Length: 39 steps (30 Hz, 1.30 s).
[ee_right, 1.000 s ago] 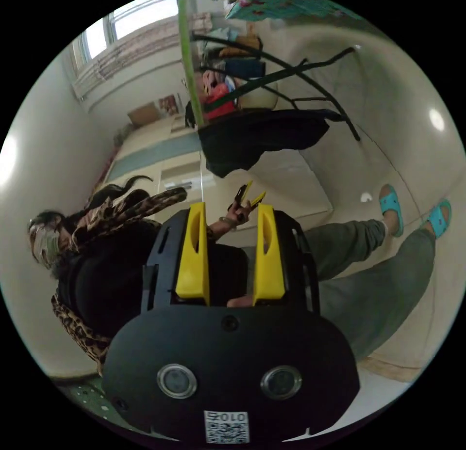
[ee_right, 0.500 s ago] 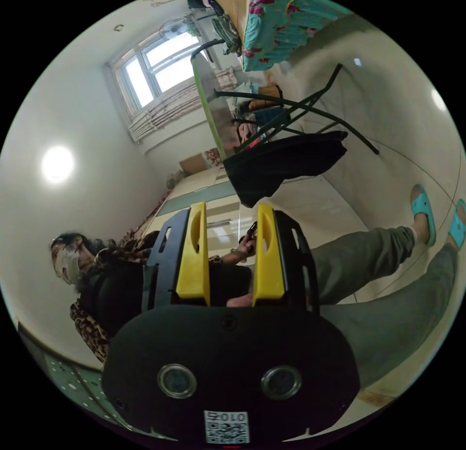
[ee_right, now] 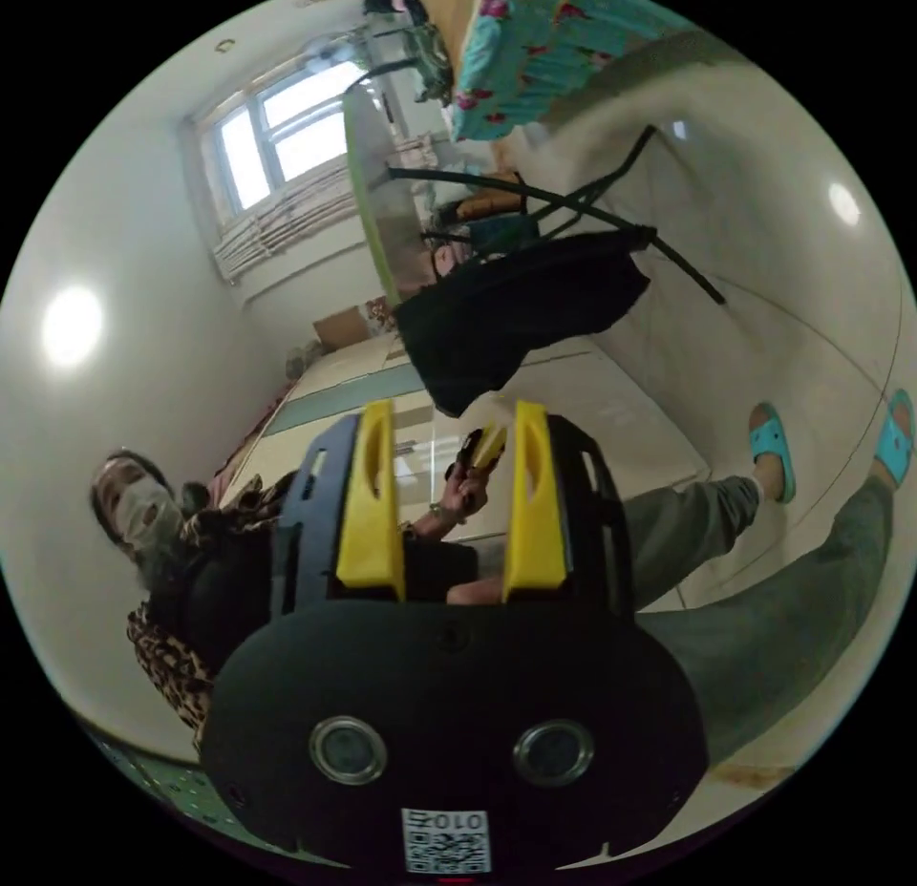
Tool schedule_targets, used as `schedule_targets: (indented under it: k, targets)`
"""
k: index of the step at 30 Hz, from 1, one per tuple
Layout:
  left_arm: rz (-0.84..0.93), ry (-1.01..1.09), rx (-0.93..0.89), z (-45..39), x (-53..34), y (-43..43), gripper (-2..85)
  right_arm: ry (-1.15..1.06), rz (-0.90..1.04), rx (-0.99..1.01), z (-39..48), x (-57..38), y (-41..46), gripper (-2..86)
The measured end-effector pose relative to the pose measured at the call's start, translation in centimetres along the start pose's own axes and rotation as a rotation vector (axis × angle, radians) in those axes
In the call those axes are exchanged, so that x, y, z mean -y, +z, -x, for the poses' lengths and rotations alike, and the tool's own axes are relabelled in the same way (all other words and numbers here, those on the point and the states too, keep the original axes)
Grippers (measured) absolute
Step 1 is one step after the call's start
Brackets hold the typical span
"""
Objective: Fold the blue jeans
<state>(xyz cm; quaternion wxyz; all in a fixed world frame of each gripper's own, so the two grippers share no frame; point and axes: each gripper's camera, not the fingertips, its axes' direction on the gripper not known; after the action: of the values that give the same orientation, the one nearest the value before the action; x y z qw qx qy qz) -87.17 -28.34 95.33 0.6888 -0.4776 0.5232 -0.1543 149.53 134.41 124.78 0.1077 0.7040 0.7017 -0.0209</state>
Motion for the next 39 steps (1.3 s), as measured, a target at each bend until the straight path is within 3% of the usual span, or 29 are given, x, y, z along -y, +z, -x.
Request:
schedule_targets:
  k: [11, 20, 23, 26, 29, 34, 39]
  targets:
    - [-0.073, -0.085, -0.192, 4.4, -0.6, -9.6, 9.3, 0.202, -0.042, 0.32, -12.8, 6.2, 10.5, 23.3]
    - [0.018, 0.021, -0.179, 1.5, 0.0, -10.9, 9.3, 0.275, -0.303, 0.457, -17.3, 8.8, 16.4, 25.8]
    - [0.027, 0.06, -0.17, 0.7, 0.2, -11.4, 9.1, 0.237, -0.379, 0.524, -17.5, 9.7, 16.6, 23.6]
    - [0.017, 0.074, -0.165, 0.6, 0.3, -12.0, 8.8, 0.244, -0.475, 0.558, -17.7, 10.1, 14.9, 15.7]
    - [-0.026, 0.078, -0.184, 0.8, 0.3, -12.8, 8.6, 0.208, -0.471, 0.491, -16.3, 10.2, 12.2, 6.6]
    - [-0.097, 0.101, -0.238, 0.6, -0.4, -14.0, 8.1, 0.163, -0.257, 0.295, -11.3, 8.8, 6.2, 5.6]
    - [-0.15, 0.138, -0.292, -0.2, -1.5, -14.9, 7.9, 0.087, -0.231, 0.177, -1.9, 4.2, 0.2, 5.6]
